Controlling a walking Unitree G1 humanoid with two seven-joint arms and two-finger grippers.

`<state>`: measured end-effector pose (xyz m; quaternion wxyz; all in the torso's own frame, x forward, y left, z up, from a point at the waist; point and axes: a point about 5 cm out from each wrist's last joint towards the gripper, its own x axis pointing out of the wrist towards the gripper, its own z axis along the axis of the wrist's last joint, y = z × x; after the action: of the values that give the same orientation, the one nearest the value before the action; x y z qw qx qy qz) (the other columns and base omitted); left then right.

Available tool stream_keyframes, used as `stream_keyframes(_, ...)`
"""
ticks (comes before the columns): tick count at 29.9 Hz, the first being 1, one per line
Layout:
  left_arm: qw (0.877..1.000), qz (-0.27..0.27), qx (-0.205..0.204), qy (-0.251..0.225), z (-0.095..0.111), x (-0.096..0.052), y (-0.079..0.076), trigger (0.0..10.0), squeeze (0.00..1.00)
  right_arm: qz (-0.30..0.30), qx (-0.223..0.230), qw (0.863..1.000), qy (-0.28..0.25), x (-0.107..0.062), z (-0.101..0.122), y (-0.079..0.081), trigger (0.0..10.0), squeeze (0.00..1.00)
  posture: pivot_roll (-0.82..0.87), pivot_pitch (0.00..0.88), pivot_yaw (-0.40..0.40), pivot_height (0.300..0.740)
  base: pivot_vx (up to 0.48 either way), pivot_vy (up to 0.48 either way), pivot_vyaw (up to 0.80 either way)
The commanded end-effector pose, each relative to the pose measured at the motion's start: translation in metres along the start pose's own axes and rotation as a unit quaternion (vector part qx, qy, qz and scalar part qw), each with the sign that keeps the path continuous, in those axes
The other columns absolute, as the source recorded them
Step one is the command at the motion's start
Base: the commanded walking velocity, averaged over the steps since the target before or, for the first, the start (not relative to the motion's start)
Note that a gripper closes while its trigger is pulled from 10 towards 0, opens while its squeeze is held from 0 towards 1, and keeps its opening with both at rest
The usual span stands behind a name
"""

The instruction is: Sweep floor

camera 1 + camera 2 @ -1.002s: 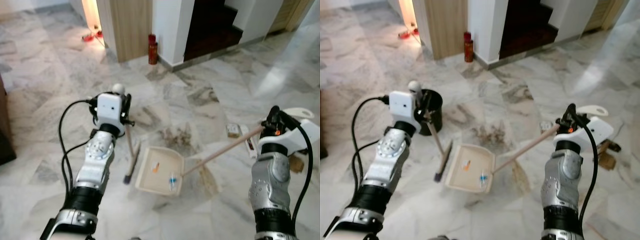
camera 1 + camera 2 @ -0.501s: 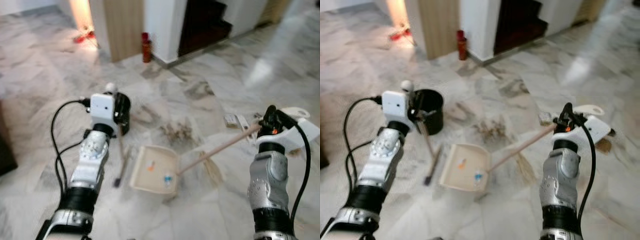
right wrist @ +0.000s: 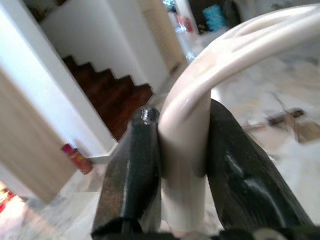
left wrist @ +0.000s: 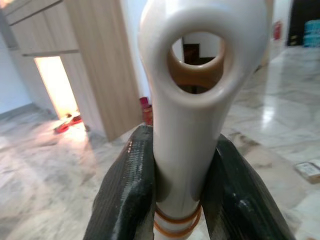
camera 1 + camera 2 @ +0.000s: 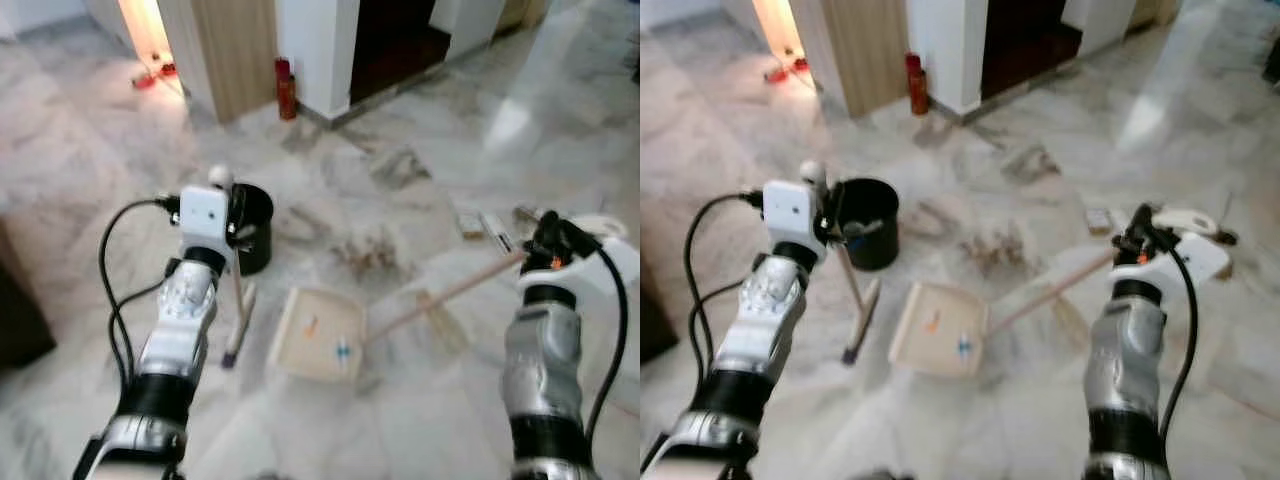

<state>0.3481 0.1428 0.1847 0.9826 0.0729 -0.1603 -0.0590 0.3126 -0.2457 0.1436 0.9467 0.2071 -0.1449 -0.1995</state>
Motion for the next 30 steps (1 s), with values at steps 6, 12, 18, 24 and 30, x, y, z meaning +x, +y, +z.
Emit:
stream_keyframes(6, 1.0, -0.005, -0.009, -0.029, 0.012, 0.002, -0.003, 10.0, 0.0, 0.013, 0.011, 0.999, -0.032, 0.006, 0.014, 0.009, 10.0, 0.0, 0.14, 0.112, -0.033, 0.74, 0.0, 0.402, 0.0)
stream_keyframes(12, 1.0, -0.005, -0.007, -0.028, 0.011, -0.001, -0.002, 10.0, 0.0, 0.015, 0.014, 0.999, -0.032, 0.006, 0.013, 0.01, 10.0, 0.0, 0.15, 0.112, -0.035, 0.74, 0.0, 0.401, 0.0)
stream_keyframes(18, 1.0, -0.005, -0.006, -0.029, 0.013, -0.002, -0.001, 10.0, 0.0, 0.017, 0.016, 0.999, -0.031, 0.007, 0.012, 0.013, 10.0, 0.0, 0.16, 0.108, -0.036, 0.74, 0.0, 0.401, 0.0)
stream_keyframes(24, 1.0, -0.011, -0.008, -0.019, 0.008, -0.009, -0.005, 10.0, 0.0, 0.02, 0.019, 0.999, -0.031, 0.009, 0.013, 0.014, 10.0, 0.0, 0.16, 0.105, -0.037, 0.74, 0.0, 0.402, 0.0)
stream_keyframes(30, 1.0, -0.014, -0.013, -0.013, 0.005, -0.014, -0.008, 10.0, 0.0, 0.021, 0.018, 0.999, -0.031, 0.01, 0.013, 0.014, 10.0, 0.0, 0.16, 0.106, -0.04, 0.74, 0.0, 0.316, 0.0)
